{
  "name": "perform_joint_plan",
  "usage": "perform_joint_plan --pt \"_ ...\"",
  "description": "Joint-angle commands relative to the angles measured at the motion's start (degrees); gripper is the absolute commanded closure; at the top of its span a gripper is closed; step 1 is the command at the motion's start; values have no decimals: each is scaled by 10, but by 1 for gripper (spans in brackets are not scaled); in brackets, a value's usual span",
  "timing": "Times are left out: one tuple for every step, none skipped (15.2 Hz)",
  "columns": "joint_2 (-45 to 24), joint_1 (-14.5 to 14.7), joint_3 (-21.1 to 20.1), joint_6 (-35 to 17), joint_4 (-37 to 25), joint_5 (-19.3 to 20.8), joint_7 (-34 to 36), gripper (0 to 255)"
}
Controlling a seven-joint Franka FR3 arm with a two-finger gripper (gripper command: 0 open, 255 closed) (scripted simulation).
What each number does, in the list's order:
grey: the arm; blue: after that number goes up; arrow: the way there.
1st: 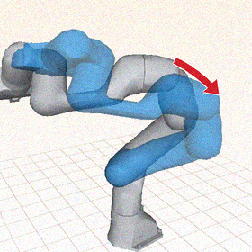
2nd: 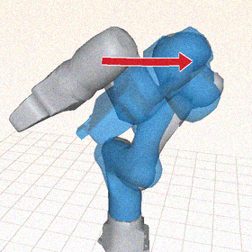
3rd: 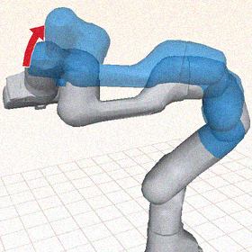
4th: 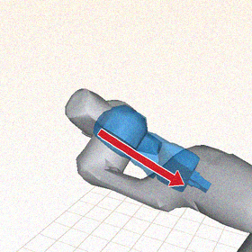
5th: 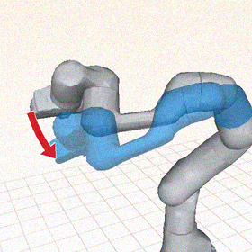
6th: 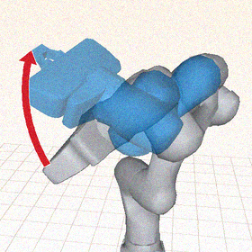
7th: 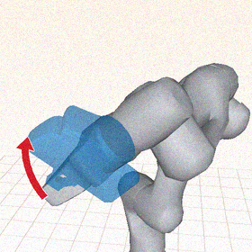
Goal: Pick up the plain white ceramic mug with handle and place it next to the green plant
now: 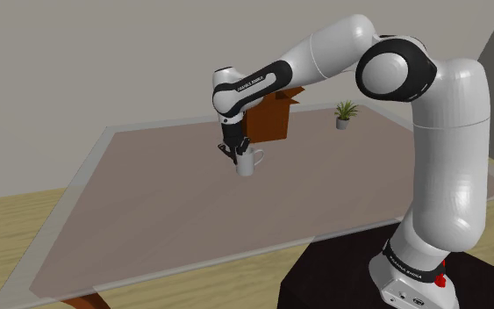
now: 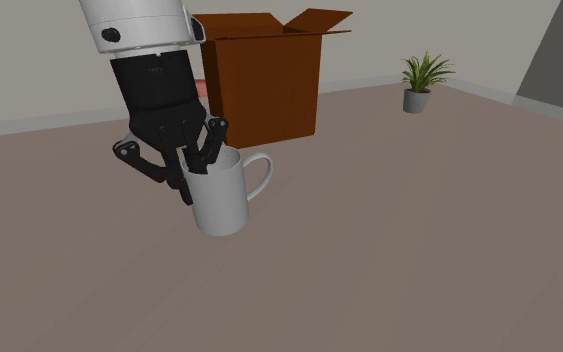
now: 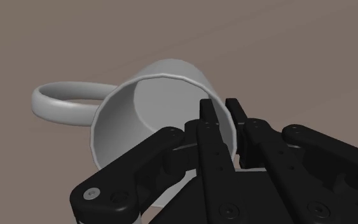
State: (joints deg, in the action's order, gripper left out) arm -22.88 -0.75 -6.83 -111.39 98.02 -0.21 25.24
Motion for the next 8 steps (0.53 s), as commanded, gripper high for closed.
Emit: perform_joint_plan --pt "0 0 0 0 0 0 0 255" --pt "0 0 0 0 0 0 0 255" --pt "0 0 0 0 0 0 0 255" --pt "3 0 0 6 -3 0 0 255" --pt "6 0 0 13 -7 -1 0 255" --pt "9 0 0 19 -10 -1 0 255" --pt "12 0 -1 26 -14 -1 0 255" --pt "15 0 -1 33 -18 -2 0 255"
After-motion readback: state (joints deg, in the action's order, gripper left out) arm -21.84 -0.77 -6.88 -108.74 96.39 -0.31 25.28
